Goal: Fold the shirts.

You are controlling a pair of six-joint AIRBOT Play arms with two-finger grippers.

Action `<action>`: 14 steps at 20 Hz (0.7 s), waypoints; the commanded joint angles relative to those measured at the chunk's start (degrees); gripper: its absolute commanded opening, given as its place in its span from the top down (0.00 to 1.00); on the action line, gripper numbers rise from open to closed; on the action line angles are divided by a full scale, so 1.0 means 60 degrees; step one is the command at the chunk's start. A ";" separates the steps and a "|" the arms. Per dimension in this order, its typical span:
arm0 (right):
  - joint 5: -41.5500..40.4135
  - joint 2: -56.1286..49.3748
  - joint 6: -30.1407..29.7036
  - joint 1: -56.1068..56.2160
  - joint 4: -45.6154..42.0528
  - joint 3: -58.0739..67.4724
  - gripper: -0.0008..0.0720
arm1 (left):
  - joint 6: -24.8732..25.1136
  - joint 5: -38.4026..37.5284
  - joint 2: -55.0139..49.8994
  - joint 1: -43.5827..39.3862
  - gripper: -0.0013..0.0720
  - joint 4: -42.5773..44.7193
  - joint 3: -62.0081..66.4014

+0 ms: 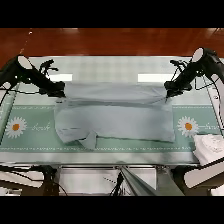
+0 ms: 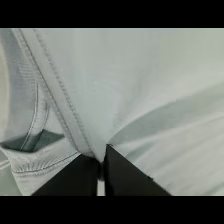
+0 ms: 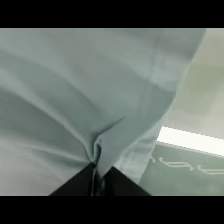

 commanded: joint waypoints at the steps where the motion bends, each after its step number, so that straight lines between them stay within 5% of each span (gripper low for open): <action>1: 0.0321 0.0073 -0.0229 -0.0004 -0.0084 -0.0069 0.57 | -0.0120 -0.0514 -0.0051 0.0080 0.52 0.0098 0.0109; 2: 0.0503 0.0200 -0.0310 -0.0004 -0.0291 -0.0069 0.57 | -0.0120 -0.0812 -0.0018 0.0175 0.43 0.0098 0.0255; 4: 0.0882 0.0732 -0.0266 -0.0036 -0.0900 -0.0073 0.56 | -0.0117 -0.1428 0.0255 0.0492 0.43 0.0095 0.0517; 7: 0.1821 0.1785 -0.0007 -0.0554 -0.1945 -0.0087 0.38 | -0.0062 -0.2091 0.1300 0.1162 0.42 0.0098 0.0273; 9: 0.1949 0.2572 0.0018 -0.1308 -0.1956 -0.0506 0.38 | -0.0011 -0.2095 0.2255 0.1559 0.21 0.0087 -0.0637; 14: 0.0240 0.4623 -0.0889 -0.3657 0.0907 -0.3723 0.30 | 0.0251 -0.1271 0.4517 0.1923 0.16 -0.0463 -0.5125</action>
